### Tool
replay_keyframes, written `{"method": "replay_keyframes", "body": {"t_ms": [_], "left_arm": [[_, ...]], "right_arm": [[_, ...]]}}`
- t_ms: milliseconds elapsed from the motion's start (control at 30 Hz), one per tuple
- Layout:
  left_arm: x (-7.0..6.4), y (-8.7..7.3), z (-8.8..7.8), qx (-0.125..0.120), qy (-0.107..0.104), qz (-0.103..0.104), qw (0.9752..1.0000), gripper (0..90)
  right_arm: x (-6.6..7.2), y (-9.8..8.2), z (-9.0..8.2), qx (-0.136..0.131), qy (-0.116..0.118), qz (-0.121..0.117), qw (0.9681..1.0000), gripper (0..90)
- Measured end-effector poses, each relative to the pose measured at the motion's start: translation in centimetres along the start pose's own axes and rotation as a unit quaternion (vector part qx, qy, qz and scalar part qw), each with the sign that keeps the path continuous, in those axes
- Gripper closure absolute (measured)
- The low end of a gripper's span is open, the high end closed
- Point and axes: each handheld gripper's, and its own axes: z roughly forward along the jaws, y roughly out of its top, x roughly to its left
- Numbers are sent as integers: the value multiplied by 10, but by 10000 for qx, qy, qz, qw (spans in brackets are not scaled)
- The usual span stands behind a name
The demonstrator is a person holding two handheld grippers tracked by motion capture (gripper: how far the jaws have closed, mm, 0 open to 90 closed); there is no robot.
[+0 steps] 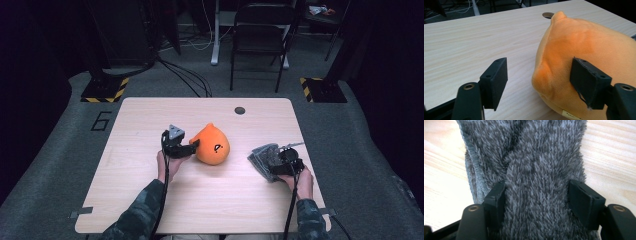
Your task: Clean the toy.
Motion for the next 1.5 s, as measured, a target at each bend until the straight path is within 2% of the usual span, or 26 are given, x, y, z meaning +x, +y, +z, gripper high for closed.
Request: {"method": "replay_keyframes", "body": {"t_ms": [67,167,233,400,467,667,733,767,833,900,967,1067,1133,1200,1300,1433,1500], "left_arm": [[0,1,-2,-6,-7,5,10000,253],[-1,5,-8,-60,-36,-35,10000,212],[-2,8,-13,-83,-65,-1,9999,191],[-3,9,-26,-94,-191,-45,9998,156],[-3,8,-32,-92,-181,-26,9998,157],[1,-5,-48,0,-257,-94,9996,126],[4,-11,-54,69,-252,-26,9997,116],[5,-14,-57,36,-227,-69,9997,112],[8,-20,-64,77,-205,-6,9998,103],[12,-25,-71,148,-163,50,9997,93],[17,-32,-77,208,-89,173,9996,84],[23,-43,-83,303,-49,199,9993,63],[28,-52,-87,452,11,254,9987,59],[32,-61,-88,608,80,324,9976,49],[39,-74,-89,824,99,252,9962,36],[46,-87,-85,1116,155,231,9934,23],[50,-90,-82,1253,163,254,9917,15]], "right_arm": [[-2,0,-1,-40,71,18,10000,286],[-3,-1,-6,-140,53,126,9998,212],[-5,-1,-13,-328,70,116,9994,200],[-6,-4,-31,-614,146,145,9979,180],[-3,-8,-39,-702,144,130,9973,169],[5,-21,-61,-768,180,52,9969,147],[6,-26,-65,-761,122,-8,9970,145],[7,-30,-66,-721,137,-46,9973,142],[7,-37,-67,-667,152,-64,9976,141],[7,-42,-67,-612,113,-134,9980,134],[7,-49,-67,-545,137,-70,9984,128],[6,-60,-63,-412,124,-166,9989,98],[5,-69,-61,-350,85,-177,9992,89],[2,-77,-59,-455,2,-103,9989,90],[-5,-89,-57,-600,-21,-23,9982,95],[-11,-100,-52,-626,-41,60,9980,103],[-14,-105,-47,-571,-22,18,9984,101]]}}
